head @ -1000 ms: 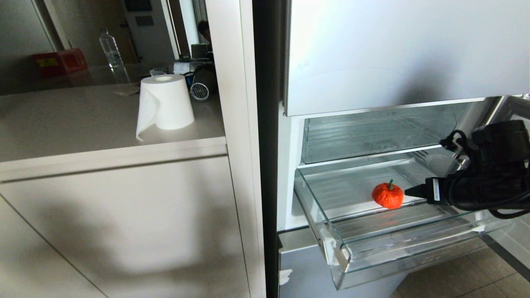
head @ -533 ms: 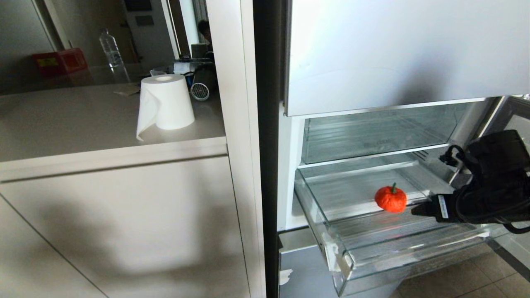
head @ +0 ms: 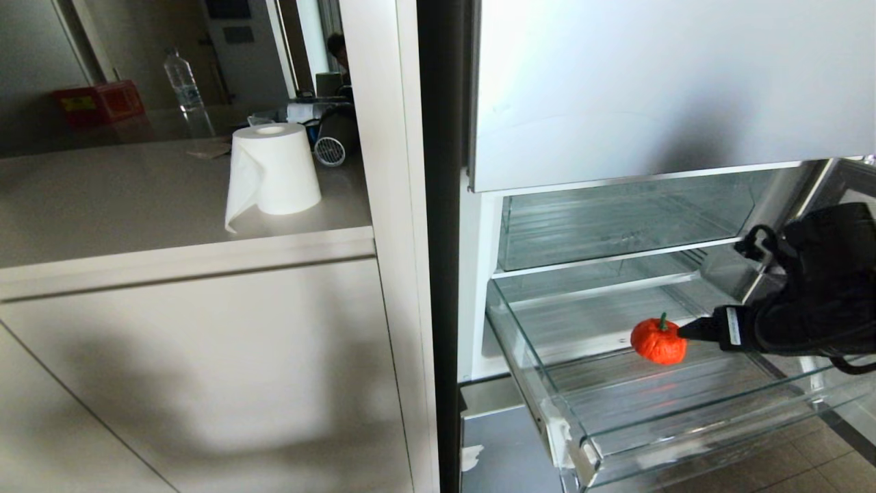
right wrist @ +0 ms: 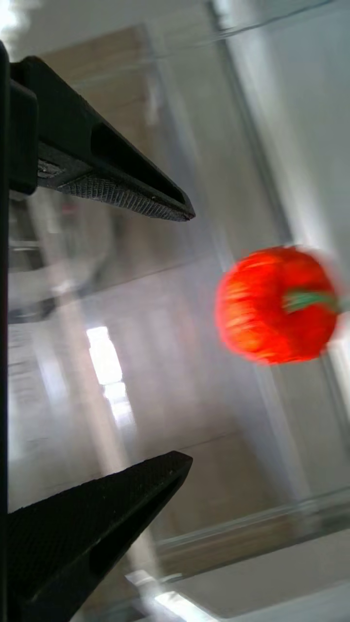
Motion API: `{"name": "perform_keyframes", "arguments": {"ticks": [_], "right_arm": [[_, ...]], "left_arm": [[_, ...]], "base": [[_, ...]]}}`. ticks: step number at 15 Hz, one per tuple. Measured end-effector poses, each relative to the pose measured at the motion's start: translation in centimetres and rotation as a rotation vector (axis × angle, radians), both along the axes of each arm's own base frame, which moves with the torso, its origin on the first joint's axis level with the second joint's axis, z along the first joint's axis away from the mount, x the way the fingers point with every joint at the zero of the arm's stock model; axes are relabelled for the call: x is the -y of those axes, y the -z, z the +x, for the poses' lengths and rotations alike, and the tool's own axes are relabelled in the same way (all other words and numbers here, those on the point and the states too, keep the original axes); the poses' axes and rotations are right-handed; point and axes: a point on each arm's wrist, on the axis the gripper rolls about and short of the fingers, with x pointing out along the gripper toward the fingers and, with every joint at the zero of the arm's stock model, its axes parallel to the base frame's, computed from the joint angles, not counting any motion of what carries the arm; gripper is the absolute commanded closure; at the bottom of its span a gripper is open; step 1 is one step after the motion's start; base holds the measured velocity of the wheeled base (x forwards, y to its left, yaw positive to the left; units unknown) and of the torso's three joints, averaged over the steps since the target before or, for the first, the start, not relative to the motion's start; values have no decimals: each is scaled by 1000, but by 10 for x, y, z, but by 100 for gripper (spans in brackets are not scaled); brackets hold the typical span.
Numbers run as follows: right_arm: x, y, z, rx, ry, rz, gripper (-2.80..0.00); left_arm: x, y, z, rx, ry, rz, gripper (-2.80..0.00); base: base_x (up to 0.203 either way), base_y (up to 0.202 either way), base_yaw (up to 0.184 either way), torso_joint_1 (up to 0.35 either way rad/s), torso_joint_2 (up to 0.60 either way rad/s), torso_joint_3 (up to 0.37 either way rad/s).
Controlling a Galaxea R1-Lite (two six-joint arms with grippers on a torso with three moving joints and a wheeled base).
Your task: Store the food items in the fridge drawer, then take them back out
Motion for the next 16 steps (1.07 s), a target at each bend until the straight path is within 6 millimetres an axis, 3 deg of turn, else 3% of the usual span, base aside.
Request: {"name": "perform_keyframes", "arguments": {"ticks": [7,16], "right_arm": [[-2,34,47,8,10,12,-280],[-3,55,76,-33,8,11,-280]], "left_arm": [[0,0,0,0,0,0,0],[0,0,0,0,0,0,0]], "base": [[0,0,0,0,0,0],[0,0,0,0,0,0]]}}
